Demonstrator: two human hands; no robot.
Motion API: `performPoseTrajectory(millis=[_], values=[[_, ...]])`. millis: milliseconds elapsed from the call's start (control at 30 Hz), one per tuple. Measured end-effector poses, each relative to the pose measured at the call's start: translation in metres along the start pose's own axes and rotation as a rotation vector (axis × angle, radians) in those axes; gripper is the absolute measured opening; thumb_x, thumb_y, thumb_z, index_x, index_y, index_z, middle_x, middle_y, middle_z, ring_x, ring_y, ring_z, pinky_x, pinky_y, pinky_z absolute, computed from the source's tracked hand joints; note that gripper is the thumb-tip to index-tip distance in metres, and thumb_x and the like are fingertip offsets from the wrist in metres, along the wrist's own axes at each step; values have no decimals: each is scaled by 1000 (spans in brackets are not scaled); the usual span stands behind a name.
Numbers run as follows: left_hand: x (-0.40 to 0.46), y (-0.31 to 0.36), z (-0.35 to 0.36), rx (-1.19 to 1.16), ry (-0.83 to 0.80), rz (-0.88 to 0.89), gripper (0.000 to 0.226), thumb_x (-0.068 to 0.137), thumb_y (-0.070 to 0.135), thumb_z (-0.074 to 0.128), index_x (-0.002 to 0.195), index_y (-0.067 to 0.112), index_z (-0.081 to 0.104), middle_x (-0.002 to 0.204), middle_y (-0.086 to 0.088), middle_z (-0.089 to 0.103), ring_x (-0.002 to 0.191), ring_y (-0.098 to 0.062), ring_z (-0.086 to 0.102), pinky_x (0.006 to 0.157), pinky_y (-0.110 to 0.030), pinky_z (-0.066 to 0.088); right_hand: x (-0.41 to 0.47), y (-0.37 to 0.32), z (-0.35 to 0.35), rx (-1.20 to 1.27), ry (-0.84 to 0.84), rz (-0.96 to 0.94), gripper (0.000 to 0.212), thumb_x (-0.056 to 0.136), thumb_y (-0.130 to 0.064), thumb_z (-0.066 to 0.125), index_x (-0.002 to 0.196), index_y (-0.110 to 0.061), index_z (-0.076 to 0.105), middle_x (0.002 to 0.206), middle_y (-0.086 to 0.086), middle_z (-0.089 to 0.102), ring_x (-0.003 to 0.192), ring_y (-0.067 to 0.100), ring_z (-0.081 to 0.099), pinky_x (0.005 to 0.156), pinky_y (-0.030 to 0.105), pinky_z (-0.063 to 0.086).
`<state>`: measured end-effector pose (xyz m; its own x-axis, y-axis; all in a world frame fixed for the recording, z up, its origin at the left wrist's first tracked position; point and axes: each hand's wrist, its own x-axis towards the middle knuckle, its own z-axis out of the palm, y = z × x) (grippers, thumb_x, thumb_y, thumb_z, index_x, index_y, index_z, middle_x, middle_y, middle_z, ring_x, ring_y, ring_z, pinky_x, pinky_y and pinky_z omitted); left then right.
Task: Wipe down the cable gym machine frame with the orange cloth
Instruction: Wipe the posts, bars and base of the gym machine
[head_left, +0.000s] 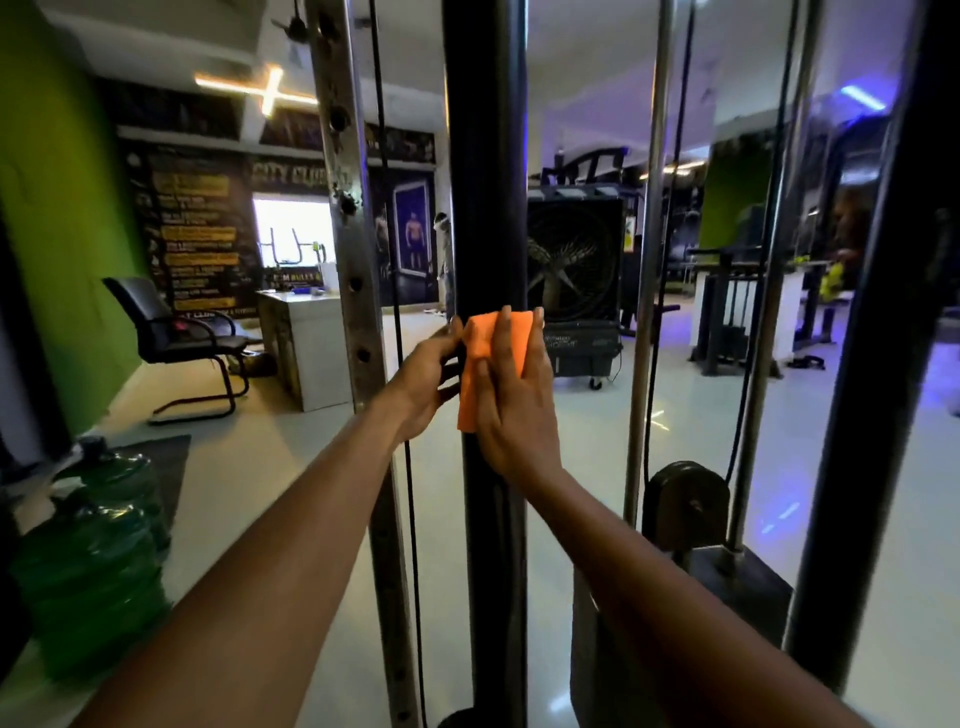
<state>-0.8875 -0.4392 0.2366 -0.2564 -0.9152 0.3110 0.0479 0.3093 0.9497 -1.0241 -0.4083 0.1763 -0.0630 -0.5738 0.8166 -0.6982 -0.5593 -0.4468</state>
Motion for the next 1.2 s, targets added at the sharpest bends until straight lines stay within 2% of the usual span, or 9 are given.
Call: performPoseTrajectory(millis=[200, 333, 500, 600, 700, 867, 967, 1067, 1200], values=[[-4, -24, -2, 25, -28, -16, 43, 111, 53, 47, 148, 34, 58, 142, 5, 68, 132, -23, 62, 105, -41, 53, -85, 31, 18, -17, -154, 90, 74, 110, -62, 34, 163, -59, -18, 177, -12, -29, 167, 32, 7, 121, 67, 40], [-5, -27, -2, -2, -32, -16, 45, 111, 51, 45, 150, 32, 55, 146, 3, 64, 134, -24, 59, 111, -44, 50, -64, 22, 17, 19, -89, 108, 74, 111, -59, 36, 163, -61, -17, 177, -13, -28, 165, 33, 13, 121, 64, 42], [-10, -37, -1, 30, -26, -12, 44, 110, 51, 48, 153, 38, 47, 140, 11, 59, 130, -20, 57, 104, -38, 49, -58, 22, 22, -9, -61, 91, 73, 113, -57, 37, 164, -59, -16, 179, -8, -21, 165, 35, 16, 119, 65, 44], [-11, -57, 0, -3, -23, -2, 45, 111, 50, 50, 153, 35, 51, 141, 10, 65, 136, -19, 57, 114, -44, 46, -110, 43, 34, -52, -122, 89, 76, 112, -58, 38, 165, -56, -18, 175, -12, -32, 167, 33, 9, 122, 64, 41], [-12, -64, 2, -15, -19, 4, 46, 112, 47, 49, 156, 34, 51, 147, 6, 64, 139, -21, 55, 123, -50, 39, -143, 59, 41, -23, -173, 127, 78, 112, -58, 39, 165, -54, -18, 174, -13, -34, 167, 33, 10, 119, 67, 44], [-12, -70, -2, -15, -36, 0, 47, 110, 50, 51, 156, 38, 51, 150, 6, 62, 140, -24, 56, 122, -54, 41, -84, 38, 36, 50, -26, 102, 75, 114, -56, 40, 167, -53, -12, 179, -8, -23, 166, 33, 11, 122, 65, 38], [-17, -79, -3, -53, -29, -9, 45, 111, 44, 52, 155, 37, 52, 149, 5, 64, 138, -23, 58, 121, -51, 43, -78, 38, 37, 7, 4, 56, 73, 115, -53, 40, 170, -47, -7, 180, -5, -21, 166, 33, 11, 122, 64, 40], [-22, -89, -2, -79, -20, -10, 42, 112, 38, 51, 153, 35, 56, 143, 9, 69, 137, -20, 60, 122, -49, 42, -129, 57, 48, -42, -64, 64, 77, 113, -58, 39, 170, -45, -10, 178, -6, -28, 166, 35, 11, 119, 66, 43], [-28, -97, 0, -71, -27, -12, 42, 112, 38, 52, 153, 33, 56, 143, 7, 68, 138, -20, 59, 124, -48, 39, -187, 82, 60, 6, -178, 151, 76, 111, -63, 35, 165, -55, -19, 177, -8, -30, 165, 36, 14, 116, 69, 45]])
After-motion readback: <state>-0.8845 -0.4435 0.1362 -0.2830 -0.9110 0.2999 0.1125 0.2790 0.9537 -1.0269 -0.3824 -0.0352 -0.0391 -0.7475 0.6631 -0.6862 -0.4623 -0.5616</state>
